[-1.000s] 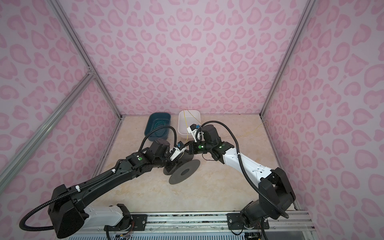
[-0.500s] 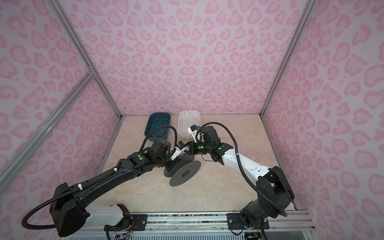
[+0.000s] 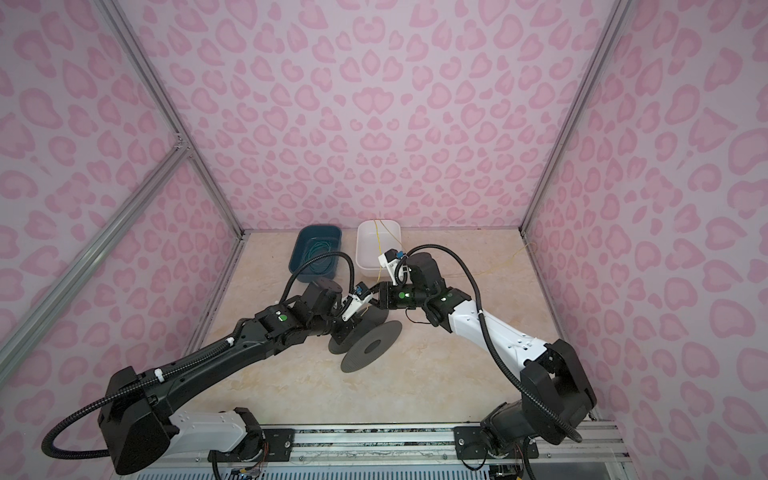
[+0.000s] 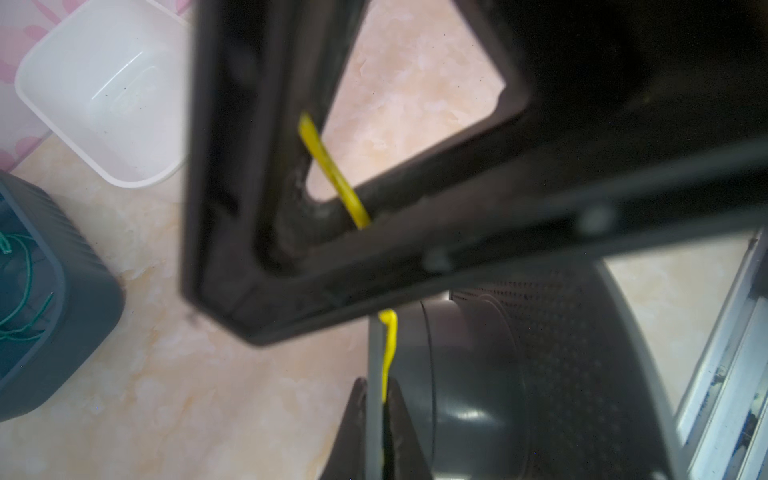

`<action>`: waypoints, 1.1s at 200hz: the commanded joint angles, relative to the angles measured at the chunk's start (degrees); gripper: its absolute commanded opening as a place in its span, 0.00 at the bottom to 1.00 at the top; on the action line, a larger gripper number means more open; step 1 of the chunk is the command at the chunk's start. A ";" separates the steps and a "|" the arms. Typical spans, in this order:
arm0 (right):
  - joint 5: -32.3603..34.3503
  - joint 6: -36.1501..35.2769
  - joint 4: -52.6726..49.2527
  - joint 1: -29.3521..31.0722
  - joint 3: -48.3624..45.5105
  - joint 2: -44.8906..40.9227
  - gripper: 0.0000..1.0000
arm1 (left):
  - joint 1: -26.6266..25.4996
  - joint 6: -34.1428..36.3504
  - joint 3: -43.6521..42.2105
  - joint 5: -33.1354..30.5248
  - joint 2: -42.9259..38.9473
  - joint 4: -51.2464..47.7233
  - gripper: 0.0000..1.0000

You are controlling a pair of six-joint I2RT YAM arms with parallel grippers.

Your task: Wrap the cables

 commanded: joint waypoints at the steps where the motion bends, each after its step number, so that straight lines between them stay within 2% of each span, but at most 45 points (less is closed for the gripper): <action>1: 1.00 0.06 -1.26 -0.98 0.24 -2.61 0.34 | 0.12 -1.32 -1.04 -3.60 -1.41 -0.93 0.04; 22: 2.35 -0.07 -4.32 -2.66 -0.68 -6.21 0.41 | 0.12 -2.10 -2.12 -3.88 -2.76 -0.88 0.04; 66: 5.59 -1.62 -13.63 -9.39 -3.59 -13.94 0.42 | 0.09 -2.43 -2.40 -3.99 -4.10 -1.57 0.04; 77: 7.50 -0.19 -14.75 -13.22 -5.11 -16.48 0.42 | 0.11 -2.25 -2.34 -3.84 -4.25 -1.87 0.03; 90: 13.19 1.26 -15.48 -18.02 -7.16 -19.93 0.43 | 0.17 -2.15 -2.37 -3.90 -4.54 -2.00 0.03; 106: 18.04 3.89 -16.42 -26.42 -9.15 -22.59 0.45 | 0.10 -1.88 -2.71 -4.07 -5.16 -1.93 0.04; 131: 25.65 9.07 -12.52 -36.23 -13.91 -24.02 0.46 | 0.11 -1.79 -2.97 -4.25 -5.95 -1.94 0.03; 159: 28.69 11.65 -1.99 -43.51 -17.54 -21.75 0.50 | 0.10 -1.79 -3.18 -4.70 -6.48 -1.97 0.03; 176: 30.33 9.58 -0.43 -47.14 -15.69 -17.48 0.58 | 0.12 -1.79 -3.52 -4.10 -6.88 -1.80 0.03; 195: 28.96 8.69 0.05 -51.74 -12.74 -11.60 0.64 | 0.16 -1.88 -3.49 -3.65 -6.91 -1.75 0.03; 220: 25.35 7.71 4.64 -55.98 -9.52 -2.88 0.67 | 0.17 -2.06 -3.19 -2.80 -6.58 -1.98 0.03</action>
